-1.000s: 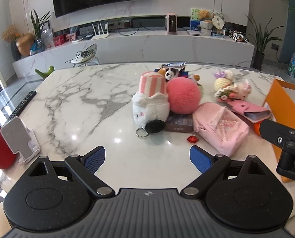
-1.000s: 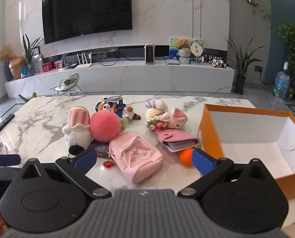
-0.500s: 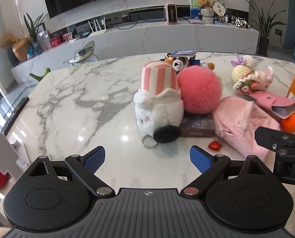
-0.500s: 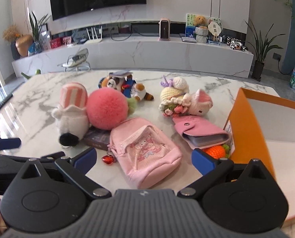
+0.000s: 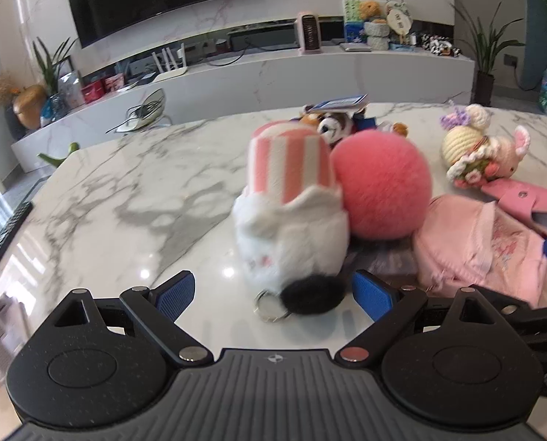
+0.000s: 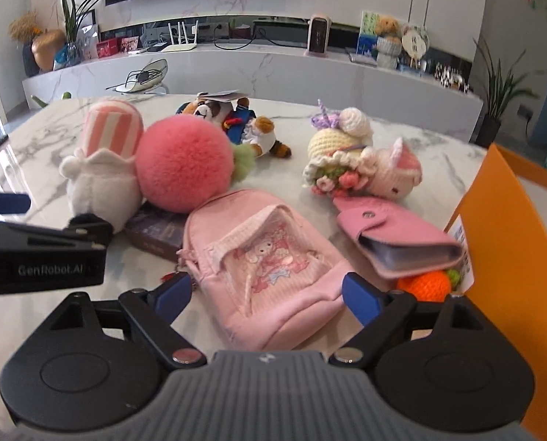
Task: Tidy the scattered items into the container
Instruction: 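Reach the left tool to the striped-hat bunny while the right tool reaches the pink backpack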
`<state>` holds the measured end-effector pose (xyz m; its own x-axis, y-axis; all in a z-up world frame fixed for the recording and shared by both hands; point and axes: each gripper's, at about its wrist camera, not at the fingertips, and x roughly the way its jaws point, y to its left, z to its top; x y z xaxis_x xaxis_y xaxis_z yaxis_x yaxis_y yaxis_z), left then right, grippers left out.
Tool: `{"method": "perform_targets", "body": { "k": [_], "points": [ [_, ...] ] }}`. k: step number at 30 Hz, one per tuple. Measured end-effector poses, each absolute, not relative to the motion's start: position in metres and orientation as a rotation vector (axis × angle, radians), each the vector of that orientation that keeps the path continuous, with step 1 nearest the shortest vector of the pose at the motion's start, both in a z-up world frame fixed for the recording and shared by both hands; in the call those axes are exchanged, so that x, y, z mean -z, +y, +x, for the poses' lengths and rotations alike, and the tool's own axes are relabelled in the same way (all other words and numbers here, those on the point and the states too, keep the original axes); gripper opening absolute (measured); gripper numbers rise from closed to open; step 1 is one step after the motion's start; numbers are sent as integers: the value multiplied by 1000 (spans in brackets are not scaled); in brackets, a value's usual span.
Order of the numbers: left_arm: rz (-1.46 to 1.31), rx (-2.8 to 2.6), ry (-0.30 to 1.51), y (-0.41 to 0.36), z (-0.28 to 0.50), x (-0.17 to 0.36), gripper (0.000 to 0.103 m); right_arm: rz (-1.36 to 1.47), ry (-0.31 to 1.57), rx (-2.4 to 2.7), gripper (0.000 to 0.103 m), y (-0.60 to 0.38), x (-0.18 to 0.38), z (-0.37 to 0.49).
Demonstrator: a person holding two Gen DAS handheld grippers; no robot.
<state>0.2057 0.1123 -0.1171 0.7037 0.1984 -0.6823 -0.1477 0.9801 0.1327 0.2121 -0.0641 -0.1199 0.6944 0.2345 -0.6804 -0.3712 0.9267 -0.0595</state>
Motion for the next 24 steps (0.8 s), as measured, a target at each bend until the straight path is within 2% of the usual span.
{"method": "perform_targets", "body": {
  "k": [5, 9, 14, 15, 16, 18, 22, 24],
  "points": [
    [92, -195, 756, 109, 225, 122, 103, -254, 698, -342, 94, -62, 126, 221],
    [72, -210, 749, 111, 237, 126, 103, -301, 674, -343, 103, -55, 132, 231],
    [56, -208, 746, 112, 245, 131, 103, -337, 631, -326, 103, -50, 141, 244],
    [45, -197, 741, 113, 244, 132, 99, -347, 621, -325, 103, -49, 144, 245],
    [32, -186, 736, 114, 243, 132, 89, -361, 615, -324, 103, -48, 145, 245],
    [29, -187, 731, 115, 241, 131, 81, -396, 602, -321, 100, -47, 148, 243],
    [21, -187, 741, 117, 237, 129, 78, -436, 584, -309, 92, -45, 149, 239],
    [30, -182, 747, 115, 233, 129, 77, -455, 576, -306, 83, -45, 149, 236]
  ]
}}
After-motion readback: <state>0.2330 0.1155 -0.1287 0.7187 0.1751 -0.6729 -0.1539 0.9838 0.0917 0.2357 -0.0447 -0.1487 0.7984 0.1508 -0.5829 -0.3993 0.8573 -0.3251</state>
